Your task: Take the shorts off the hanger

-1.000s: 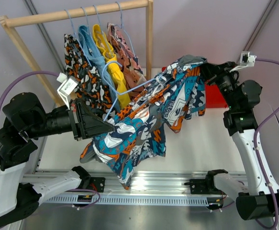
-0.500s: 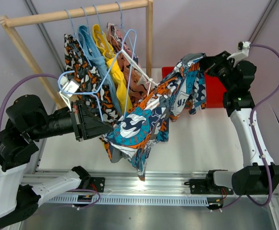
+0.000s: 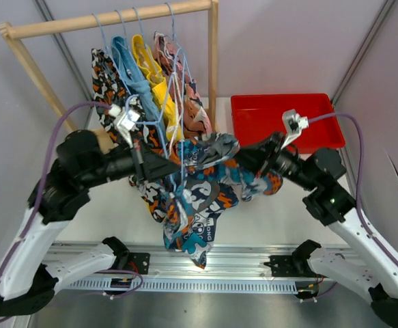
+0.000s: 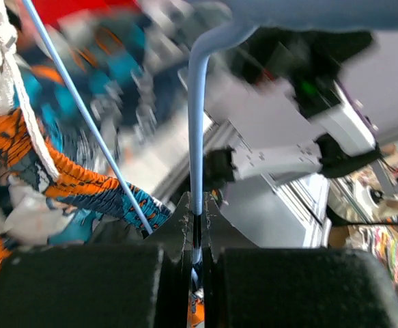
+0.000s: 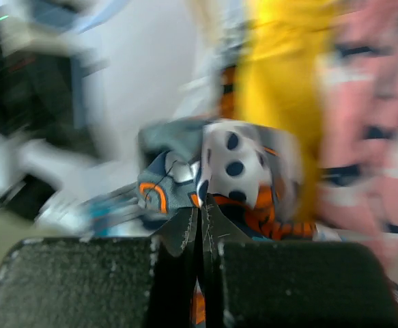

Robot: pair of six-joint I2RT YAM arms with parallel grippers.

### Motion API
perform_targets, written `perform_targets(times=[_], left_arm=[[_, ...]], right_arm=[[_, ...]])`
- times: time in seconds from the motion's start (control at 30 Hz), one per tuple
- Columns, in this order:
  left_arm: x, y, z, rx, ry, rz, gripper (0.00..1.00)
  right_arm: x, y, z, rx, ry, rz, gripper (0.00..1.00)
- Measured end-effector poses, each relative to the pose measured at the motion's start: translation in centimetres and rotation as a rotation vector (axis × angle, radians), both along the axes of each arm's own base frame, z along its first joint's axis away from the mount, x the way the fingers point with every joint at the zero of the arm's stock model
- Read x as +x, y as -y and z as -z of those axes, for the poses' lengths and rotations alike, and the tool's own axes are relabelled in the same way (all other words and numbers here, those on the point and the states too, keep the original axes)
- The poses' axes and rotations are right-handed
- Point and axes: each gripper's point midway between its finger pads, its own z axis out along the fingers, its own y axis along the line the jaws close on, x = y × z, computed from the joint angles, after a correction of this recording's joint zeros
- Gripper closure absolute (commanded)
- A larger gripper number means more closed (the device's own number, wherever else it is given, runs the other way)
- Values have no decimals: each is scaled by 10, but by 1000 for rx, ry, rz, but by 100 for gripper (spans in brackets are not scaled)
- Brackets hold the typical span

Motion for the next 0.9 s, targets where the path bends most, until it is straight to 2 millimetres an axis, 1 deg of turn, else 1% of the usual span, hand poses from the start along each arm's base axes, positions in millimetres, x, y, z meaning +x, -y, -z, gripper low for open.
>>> perform_targets(times=[0.03,0.13,0.2,0.23,0.33,0.4,0.43,0.57,0.67,0.77,0.9], left_arm=[[11,7,3,0,3,-10,100],[40,22,11,5,9,-52,100],[55,30,16,16,3,-73,100],[60,33,17,17,5,-78,100],[67,31,14,16,31,-113,100],[73,25,8,13,75,-158,100],[76,21,4,16,99,-184,100],[86,12,-10,26,176,-248,100],[92,13,-19,33,212,-255,100],[96,17,-34,43,243,-248,100],[102,17,-63,33,324,-258,100]], right_arm=[[-25,-11,-5,3,24,-75,100],[-69,-26,-11,-7,65,-195,100],[-81,-31,-9,-33,70,-225,100],[-85,-32,-9,-52,69,-236,100],[-88,-37,-22,-78,85,-264,100],[-96,-45,-28,-84,94,-326,100],[-104,-49,-28,-87,97,-372,100],[-159,-62,-16,-122,104,-601,100],[-189,-63,-8,-153,121,-706,100],[-203,-63,3,-190,122,-751,100],[-215,-64,16,-227,104,-811,100]])
